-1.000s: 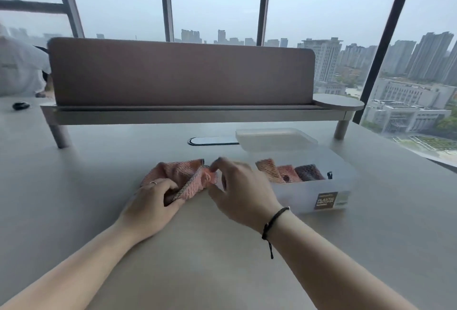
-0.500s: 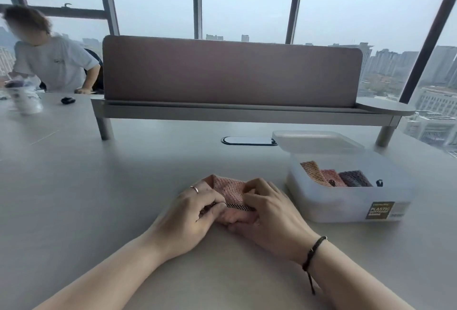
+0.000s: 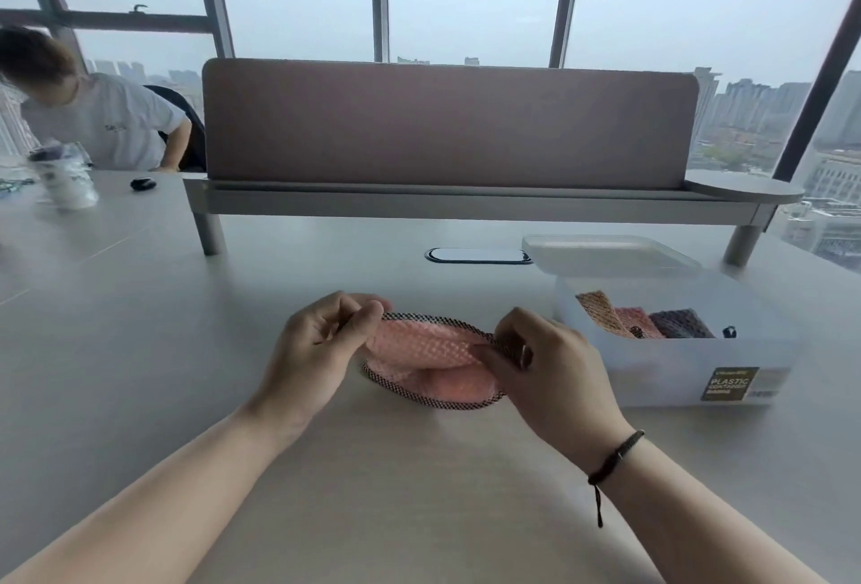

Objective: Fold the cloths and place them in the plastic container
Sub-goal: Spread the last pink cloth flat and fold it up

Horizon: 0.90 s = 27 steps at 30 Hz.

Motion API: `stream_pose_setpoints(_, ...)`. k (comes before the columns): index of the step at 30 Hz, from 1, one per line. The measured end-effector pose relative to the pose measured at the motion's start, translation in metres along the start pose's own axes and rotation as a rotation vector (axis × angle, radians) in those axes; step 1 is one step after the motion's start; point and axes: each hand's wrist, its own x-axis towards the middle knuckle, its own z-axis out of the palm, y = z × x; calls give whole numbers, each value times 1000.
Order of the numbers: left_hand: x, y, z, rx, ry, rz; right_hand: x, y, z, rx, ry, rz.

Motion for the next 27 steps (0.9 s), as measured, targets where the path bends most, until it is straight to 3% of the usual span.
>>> stream_pose_setpoints(2, 0, 0, -4, -106, -63, -55, 1, 0, 1, 93, 14, 62)
stream_pose_setpoints(6, 2, -5, -17, -60, -197, -133, 7, -1, -1, 371, -3, 268)
stream_pose_setpoints(10, 1, 2, -30, -102, -474, -399, 13, -1, -4, 617, -49, 458)
stream_pose_setpoints(12, -2, 13, -38, -312, -732, -532, 16, 0, -16, 986, -228, 562)
stream_pose_setpoints(14, -2, 25, -46, -631, -975, -506, 17, -2, -35, 1513, -569, 526)
stream_pose_setpoints(16, 1, 36, -51, -826, -1025, -445, 16, -6, -52, 1867, -809, 369)
stream_pose_setpoints(17, 2, 40, -53, -877, -1005, -437, 16, -8, -56, 1944, -833, 310)
stream_pose_setpoints(19, 2, 45, -53, -905, -894, -453, 16, -18, -63, 1915, -734, 318)
stream_pose_setpoints(23, 5, 27, -52, -402, -426, -568, 13, -20, -38, 1488, -442, 703)
stream_pose_setpoints(25, 3, 15, -53, -159, -376, -625, 8, -9, -11, 1100, -357, 743)
stream_pose_setpoints(27, 3, 4, -59, -40, -334, -621, 3, 1, 10, 744, -293, 661)
